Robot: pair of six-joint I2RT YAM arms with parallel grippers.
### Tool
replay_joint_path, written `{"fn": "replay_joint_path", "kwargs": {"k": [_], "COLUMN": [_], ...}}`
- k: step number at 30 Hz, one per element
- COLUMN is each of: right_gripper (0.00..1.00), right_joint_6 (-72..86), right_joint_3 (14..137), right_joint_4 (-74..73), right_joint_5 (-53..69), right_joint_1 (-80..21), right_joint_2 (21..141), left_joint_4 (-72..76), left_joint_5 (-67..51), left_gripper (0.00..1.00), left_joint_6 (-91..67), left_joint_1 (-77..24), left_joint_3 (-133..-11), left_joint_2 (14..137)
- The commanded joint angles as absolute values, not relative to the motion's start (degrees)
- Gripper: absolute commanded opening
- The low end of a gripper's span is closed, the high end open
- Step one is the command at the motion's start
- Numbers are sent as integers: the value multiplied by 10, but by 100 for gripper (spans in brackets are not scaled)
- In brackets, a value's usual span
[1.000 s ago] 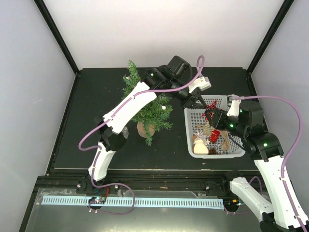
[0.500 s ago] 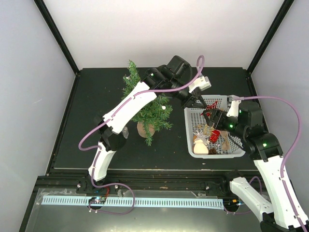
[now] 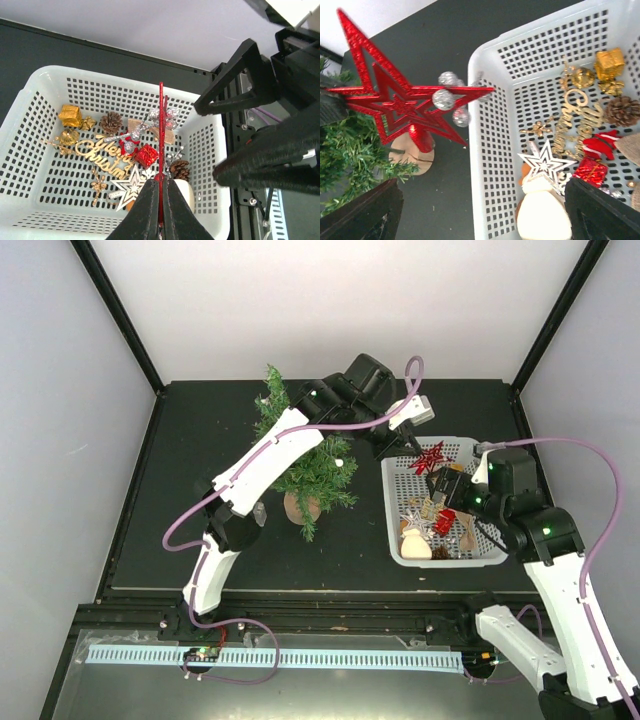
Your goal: Decorate the small christmas tree
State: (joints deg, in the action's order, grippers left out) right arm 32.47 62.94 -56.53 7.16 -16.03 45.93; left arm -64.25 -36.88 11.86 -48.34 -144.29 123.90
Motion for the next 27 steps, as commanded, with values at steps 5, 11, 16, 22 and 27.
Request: {"fn": "replay_joint_path", "kwargs": {"k": [5,11,16,22,27], "right_gripper": [79,60,50,49,49], "right_joint_6": [358,348,345,345,320], "right_joint_3": [692,689,672,671,690], "right_joint_4": [-576,-557,-522,-499,-509], "right_joint_5": [-15,35,91,140,227], "right_joint_1": [-162,-162,-162,-162,-162], "right_joint_2": [397,428,434,426,458], "left_joint_4": [-676,-693,-703,-708,-754], "left_joint_5": [-381,-391,-403,-362,-316], "left_gripper": [2,2,2,2,2], "left_joint_6": [155,176,187,209,268], "left_joint_1": [-477,-478,-479,-480,-492], "left_joint_3": [-1456,-1451,-1450,-1448,-1448], "left_joint_2": [1229,1220,1207,1183,1158]}}
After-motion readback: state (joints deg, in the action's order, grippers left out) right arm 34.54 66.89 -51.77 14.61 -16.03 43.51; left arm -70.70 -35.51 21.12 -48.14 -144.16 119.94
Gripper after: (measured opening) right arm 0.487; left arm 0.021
